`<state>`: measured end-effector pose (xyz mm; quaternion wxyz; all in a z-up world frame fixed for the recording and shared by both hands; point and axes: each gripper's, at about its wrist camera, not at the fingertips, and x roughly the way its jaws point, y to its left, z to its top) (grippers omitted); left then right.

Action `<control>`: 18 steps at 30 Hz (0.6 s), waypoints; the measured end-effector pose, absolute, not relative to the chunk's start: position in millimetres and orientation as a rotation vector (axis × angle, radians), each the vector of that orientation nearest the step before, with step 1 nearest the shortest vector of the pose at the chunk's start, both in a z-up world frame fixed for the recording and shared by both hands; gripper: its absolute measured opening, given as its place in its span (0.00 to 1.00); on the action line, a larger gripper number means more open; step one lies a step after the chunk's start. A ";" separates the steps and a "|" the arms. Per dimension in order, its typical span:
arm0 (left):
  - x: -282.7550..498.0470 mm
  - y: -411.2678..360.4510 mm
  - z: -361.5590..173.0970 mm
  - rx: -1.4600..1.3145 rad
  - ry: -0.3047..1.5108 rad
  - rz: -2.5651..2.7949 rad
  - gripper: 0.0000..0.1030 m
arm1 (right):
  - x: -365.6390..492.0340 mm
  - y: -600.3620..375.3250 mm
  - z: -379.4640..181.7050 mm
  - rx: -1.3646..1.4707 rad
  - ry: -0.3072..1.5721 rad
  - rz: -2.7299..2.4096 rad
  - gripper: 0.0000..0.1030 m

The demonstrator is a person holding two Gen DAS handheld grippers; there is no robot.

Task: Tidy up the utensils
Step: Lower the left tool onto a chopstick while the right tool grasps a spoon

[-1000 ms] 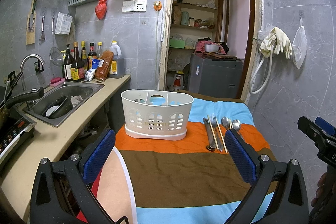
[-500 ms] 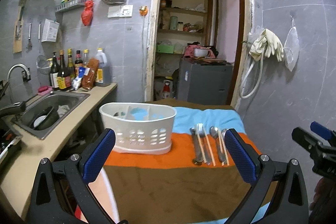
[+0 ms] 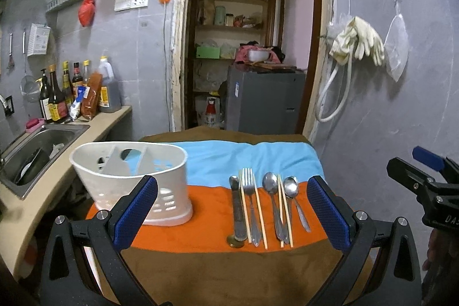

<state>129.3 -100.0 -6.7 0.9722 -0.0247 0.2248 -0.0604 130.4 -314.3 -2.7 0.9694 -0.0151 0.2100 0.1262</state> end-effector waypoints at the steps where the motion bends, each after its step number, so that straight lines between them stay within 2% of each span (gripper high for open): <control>1: 137.0 -104.0 -11.4 -0.041 0.463 -0.119 0.99 | 137.7 -317.6 -6.4 -0.034 0.430 0.267 1.00; 9: 191.2 -129.6 -55.5 0.021 0.545 -0.101 0.98 | 194.7 -337.5 -48.9 -0.050 0.519 0.392 1.00; 11: 203.2 -134.0 -66.8 0.030 0.570 -0.097 0.95 | 207.0 -341.0 -59.8 -0.041 0.549 0.416 1.00; 15: 225.5 -136.6 -88.4 0.020 0.629 -0.094 0.87 | 229.0 -345.4 -83.4 -0.001 0.627 0.455 0.88; 18: 241.9 -141.7 -100.4 0.038 0.678 -0.100 0.72 | 242.0 -347.3 -95.9 0.034 0.680 0.467 0.77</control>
